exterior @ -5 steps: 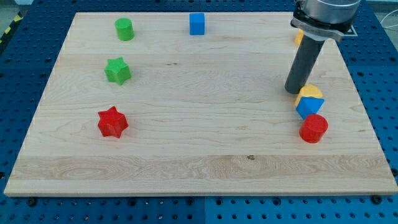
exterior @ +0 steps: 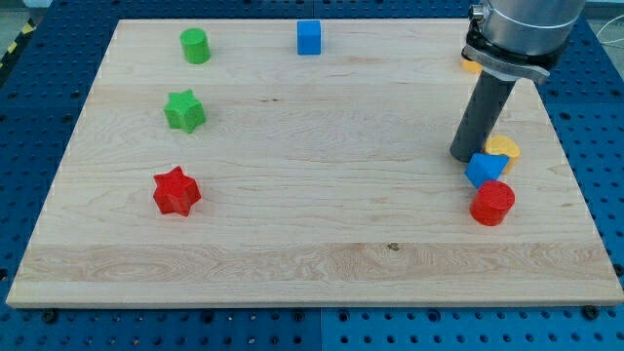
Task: Point at the green star
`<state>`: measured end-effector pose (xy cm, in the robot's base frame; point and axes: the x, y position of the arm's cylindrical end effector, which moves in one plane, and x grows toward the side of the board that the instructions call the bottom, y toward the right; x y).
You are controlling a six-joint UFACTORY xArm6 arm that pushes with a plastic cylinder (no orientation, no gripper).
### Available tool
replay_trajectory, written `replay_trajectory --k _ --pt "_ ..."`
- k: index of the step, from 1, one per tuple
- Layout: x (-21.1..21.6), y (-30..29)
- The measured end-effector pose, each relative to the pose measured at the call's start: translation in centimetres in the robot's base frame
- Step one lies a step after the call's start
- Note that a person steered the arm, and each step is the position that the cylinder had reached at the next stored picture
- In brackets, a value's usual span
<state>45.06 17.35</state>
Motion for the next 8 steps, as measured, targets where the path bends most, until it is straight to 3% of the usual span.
replay_trajectory --k 2,8 --pt "-3.3 -6.7" --pt "-0.2 -36.9"
